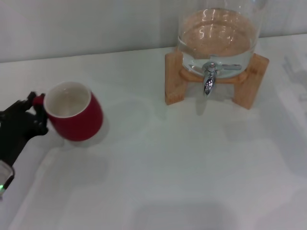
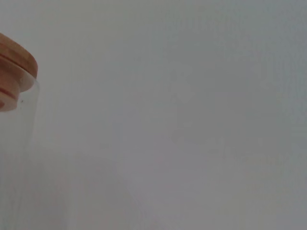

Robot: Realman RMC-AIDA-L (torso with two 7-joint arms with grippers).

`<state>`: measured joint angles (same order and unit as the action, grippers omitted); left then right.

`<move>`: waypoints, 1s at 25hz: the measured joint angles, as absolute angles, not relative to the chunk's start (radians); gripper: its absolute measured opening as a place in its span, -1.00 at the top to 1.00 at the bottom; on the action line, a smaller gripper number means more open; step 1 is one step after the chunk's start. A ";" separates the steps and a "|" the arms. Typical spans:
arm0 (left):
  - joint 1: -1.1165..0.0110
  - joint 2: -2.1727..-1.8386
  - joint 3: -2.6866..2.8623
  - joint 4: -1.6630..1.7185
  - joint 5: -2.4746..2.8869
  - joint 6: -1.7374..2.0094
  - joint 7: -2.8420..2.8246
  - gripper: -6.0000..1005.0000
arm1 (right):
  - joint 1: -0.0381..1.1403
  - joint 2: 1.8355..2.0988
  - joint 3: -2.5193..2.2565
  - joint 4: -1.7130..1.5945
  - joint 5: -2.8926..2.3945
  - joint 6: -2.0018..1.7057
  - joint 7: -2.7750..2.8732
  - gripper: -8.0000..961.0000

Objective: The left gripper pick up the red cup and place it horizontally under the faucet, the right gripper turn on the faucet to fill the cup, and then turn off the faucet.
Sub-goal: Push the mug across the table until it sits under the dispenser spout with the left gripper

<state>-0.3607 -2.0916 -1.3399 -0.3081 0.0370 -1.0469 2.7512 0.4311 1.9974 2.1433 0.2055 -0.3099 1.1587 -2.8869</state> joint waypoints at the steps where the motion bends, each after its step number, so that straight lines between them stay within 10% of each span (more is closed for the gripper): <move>1: -0.368 -2.091 -1.327 -0.318 0.038 -1.042 2.745 0.67 | 0.431 1.998 2.143 0.205 -0.310 1.159 -2.887 -0.29; 25: -0.519 -2.088 -1.031 -0.518 0.043 -0.760 2.557 0.68 | 0.452 2.011 2.062 0.197 -0.311 1.207 -2.882 -0.29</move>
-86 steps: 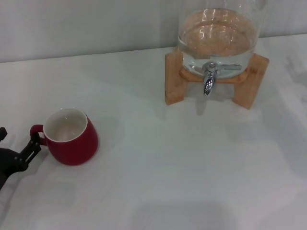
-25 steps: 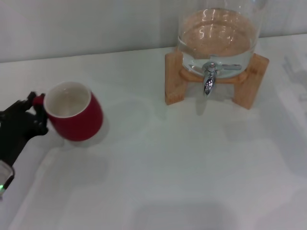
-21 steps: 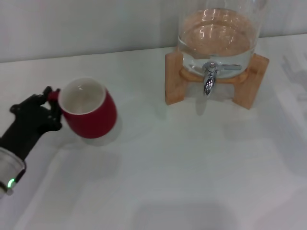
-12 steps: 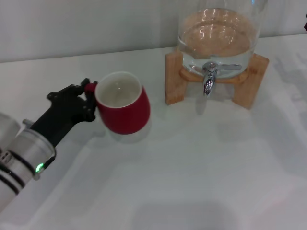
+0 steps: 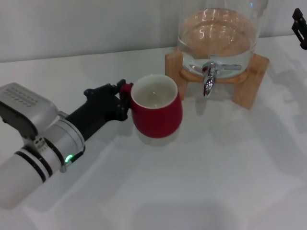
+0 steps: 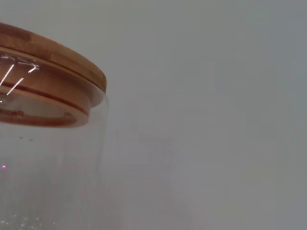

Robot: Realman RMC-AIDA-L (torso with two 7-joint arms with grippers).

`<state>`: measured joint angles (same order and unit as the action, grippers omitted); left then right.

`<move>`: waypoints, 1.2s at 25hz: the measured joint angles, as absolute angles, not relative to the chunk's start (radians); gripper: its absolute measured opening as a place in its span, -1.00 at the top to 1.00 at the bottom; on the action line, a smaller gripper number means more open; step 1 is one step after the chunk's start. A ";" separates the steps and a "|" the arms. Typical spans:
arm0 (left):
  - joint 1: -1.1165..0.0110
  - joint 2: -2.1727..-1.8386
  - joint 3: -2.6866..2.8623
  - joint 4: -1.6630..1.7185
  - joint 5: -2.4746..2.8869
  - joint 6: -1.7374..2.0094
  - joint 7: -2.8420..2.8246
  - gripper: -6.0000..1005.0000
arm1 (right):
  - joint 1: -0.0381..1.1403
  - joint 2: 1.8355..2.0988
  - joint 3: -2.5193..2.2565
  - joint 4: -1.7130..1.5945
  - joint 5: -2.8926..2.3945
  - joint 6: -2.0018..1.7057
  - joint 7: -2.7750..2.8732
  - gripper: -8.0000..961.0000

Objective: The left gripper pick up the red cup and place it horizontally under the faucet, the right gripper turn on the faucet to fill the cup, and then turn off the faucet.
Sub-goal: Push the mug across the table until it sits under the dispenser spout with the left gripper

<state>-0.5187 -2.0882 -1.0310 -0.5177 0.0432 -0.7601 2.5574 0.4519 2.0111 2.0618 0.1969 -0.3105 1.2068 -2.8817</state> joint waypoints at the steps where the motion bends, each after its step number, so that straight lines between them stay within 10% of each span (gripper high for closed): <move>1: -0.520 -2.088 -1.019 -0.523 0.043 -0.748 2.556 0.68 | 0.451 2.011 2.062 0.196 -0.310 1.210 -2.882 -0.29; 30: -0.574 -2.092 -0.902 -0.651 0.041 -0.441 2.549 0.67 | 0.447 2.011 1.994 0.196 -0.311 1.237 -2.879 -0.29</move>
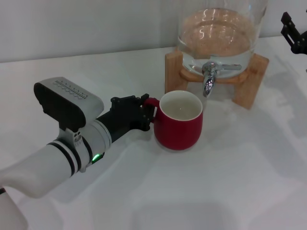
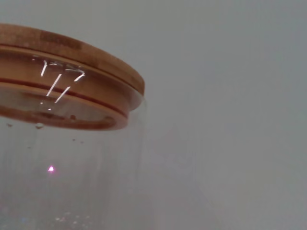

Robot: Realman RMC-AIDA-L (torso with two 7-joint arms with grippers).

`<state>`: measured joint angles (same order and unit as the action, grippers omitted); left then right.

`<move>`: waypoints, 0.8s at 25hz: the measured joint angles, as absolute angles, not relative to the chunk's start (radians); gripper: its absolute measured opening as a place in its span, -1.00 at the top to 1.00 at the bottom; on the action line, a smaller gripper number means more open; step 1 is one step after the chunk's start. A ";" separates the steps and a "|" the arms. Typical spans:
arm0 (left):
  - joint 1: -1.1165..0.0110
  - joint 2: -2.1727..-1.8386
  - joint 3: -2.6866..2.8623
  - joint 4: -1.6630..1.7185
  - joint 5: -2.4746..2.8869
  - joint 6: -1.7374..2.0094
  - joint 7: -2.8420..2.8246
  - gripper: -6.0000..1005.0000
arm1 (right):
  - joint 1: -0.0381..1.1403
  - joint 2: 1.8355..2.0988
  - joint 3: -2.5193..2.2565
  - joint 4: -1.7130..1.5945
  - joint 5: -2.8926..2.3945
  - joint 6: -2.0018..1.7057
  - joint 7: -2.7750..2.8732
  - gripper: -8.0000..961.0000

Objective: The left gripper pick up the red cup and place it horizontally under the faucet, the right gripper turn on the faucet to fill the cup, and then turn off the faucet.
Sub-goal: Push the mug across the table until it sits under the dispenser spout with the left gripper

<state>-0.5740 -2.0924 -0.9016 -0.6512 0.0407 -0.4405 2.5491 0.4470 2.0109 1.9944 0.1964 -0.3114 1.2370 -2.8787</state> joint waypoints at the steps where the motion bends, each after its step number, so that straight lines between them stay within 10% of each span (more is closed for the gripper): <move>1: -0.577 -2.092 -0.901 -0.653 0.040 -0.433 2.547 0.67 | 0.446 2.011 1.990 0.196 -0.311 1.237 -2.879 -0.29; 20: -0.662 -2.092 -0.884 -0.649 0.038 -0.360 2.491 0.65 | 0.439 2.010 1.957 0.195 -0.300 1.249 -2.885 -0.29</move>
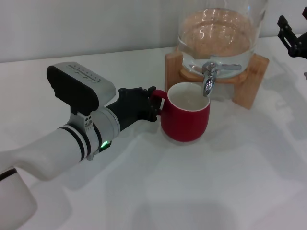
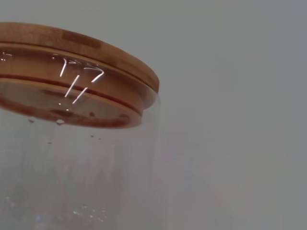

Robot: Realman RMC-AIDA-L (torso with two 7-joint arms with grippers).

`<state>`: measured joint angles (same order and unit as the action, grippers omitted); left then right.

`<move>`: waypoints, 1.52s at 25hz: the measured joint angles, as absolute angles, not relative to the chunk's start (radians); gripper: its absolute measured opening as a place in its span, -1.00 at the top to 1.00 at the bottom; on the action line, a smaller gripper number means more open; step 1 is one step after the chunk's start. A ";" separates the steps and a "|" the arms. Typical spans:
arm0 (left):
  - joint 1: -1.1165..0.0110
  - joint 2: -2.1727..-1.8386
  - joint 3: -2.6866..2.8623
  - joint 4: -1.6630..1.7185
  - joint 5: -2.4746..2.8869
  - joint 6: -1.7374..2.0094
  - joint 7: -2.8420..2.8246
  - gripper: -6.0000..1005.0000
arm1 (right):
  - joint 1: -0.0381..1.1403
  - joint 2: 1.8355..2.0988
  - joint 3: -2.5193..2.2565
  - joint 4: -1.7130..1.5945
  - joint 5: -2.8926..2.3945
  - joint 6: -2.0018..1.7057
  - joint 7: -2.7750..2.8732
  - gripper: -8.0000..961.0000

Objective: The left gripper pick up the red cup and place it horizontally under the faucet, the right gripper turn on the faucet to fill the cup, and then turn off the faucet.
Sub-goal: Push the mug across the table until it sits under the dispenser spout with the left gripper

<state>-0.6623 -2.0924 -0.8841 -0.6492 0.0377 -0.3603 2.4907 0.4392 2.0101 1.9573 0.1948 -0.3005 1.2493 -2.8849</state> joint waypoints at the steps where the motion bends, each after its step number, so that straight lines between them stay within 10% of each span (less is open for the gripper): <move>1: -0.665 -2.092 -0.882 -0.647 0.037 -0.359 2.490 0.65 | 0.438 2.010 1.958 0.195 -0.300 1.249 -2.885 -0.29; 38: -0.719 -2.095 -0.839 -0.655 0.037 -0.267 2.484 0.61 | 0.402 2.011 1.966 0.204 -0.298 1.311 -2.887 -0.29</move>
<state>-0.7194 -2.0954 -0.8393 -0.6545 0.0370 -0.2670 2.4836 0.4021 2.0110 1.9665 0.2041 -0.2976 1.3106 -2.8868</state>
